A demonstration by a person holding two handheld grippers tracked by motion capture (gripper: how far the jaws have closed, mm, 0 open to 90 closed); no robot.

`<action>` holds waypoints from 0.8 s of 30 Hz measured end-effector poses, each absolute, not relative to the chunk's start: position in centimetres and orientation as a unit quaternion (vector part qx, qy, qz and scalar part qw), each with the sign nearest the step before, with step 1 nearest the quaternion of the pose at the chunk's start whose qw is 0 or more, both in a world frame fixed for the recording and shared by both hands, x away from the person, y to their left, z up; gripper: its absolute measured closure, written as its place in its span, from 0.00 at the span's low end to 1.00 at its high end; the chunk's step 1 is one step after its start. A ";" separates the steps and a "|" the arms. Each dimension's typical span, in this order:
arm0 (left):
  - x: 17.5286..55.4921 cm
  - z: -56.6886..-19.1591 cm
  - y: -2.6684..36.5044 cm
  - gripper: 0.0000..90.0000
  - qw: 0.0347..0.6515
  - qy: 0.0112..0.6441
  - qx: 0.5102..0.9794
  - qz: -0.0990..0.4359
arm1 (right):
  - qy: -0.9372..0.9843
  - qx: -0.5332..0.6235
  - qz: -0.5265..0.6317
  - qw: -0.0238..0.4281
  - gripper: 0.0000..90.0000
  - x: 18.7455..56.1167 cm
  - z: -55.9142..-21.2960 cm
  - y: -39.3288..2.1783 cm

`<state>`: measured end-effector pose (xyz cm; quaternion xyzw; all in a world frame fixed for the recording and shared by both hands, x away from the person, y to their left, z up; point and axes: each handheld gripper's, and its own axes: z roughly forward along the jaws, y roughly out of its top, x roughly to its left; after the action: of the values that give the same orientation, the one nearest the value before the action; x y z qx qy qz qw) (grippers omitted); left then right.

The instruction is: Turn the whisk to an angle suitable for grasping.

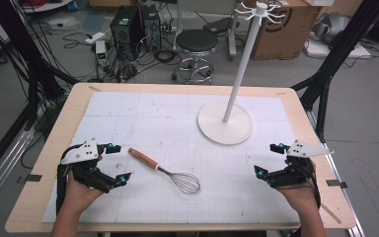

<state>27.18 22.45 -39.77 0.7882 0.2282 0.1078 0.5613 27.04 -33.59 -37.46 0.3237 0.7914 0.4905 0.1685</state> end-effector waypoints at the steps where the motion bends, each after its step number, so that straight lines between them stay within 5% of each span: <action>1: 27.2 -39.8 22.4 0.02 0.558 0.229 0.790 0.109 | 0.791 0.324 0.491 0.168 0.00 27.0 -37.5 -33.6; 24: 31.9 -38.9 17.8 0.02 0.455 0.213 0.859 0.095 | 0.798 0.316 0.483 0.172 0.00 26.6 -37.2 -33.9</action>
<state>31.88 17.83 -38.88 0.8591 0.2133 0.0947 0.4555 26.60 -33.88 -37.21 0.3157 0.7982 0.4835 0.1716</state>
